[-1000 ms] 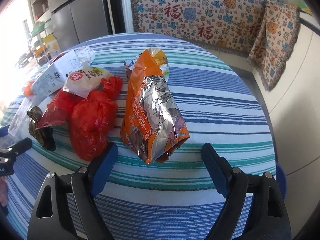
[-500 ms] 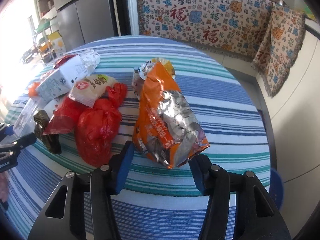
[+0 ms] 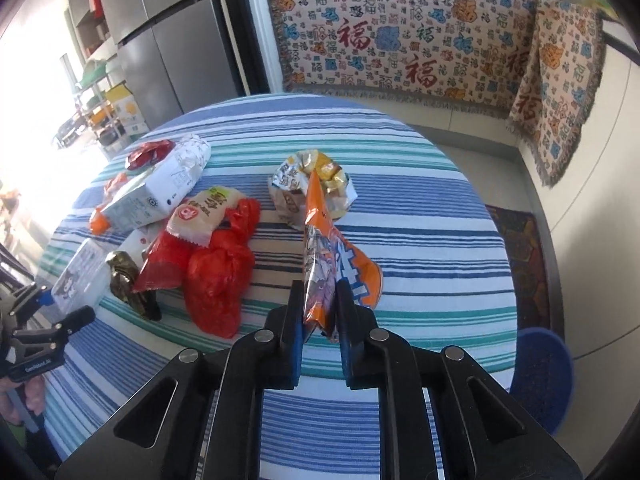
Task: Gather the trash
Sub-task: 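Carry the chip bag over the blue wastebasket and open the right tool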
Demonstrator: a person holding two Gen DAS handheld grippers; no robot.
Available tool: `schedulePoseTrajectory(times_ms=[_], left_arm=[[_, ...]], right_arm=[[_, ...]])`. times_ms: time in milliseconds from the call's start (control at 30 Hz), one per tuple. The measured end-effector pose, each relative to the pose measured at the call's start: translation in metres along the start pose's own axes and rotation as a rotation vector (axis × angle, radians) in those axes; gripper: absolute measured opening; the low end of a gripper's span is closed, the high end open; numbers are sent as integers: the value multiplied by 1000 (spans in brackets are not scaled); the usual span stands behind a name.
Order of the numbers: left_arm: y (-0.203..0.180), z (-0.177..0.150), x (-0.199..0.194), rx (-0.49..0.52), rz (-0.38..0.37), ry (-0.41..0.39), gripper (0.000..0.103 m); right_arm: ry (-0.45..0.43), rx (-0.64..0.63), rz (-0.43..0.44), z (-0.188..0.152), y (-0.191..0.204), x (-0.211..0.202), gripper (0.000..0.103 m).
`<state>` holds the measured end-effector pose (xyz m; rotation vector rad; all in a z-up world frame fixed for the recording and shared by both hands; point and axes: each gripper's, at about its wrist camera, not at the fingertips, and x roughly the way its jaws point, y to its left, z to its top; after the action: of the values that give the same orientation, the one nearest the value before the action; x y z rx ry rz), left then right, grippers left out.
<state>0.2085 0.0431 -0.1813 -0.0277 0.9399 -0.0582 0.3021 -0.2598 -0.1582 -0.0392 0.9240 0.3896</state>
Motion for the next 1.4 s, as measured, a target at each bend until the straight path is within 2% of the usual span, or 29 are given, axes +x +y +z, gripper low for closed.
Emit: schedulePoseTrajectory(times_ms=[167,300,433,633,867,1067,1267,1400], left_arm=[[7,-10,-26,-31,-41,-13,62],[-6,-6,-51,-18,-76,-53,62],[-31,9,-75,22,-120,-110,62],[-93,35,-86,100,-243,-144,62],[-222,65,-60,238,-427,-107,62],[-348,83,-16,318,-565,-37,62],[-423,91,49,385,-611,43,62],[-455,83,82,420,-613,95,62]], right_arm=[[-35,14,40,-6,0,-26,14],[-57,37,60,-12,-6,-47,14],[-91,72,56,-20,-24,-79,14],[-124,140,-10,-37,-73,-123,14],[-93,270,-165,-69,-162,-153,14],[-52,410,-231,-97,-243,-156,14],[-45,523,-252,-117,-295,-142,14],[-32,562,-247,-125,-313,-135,14]])
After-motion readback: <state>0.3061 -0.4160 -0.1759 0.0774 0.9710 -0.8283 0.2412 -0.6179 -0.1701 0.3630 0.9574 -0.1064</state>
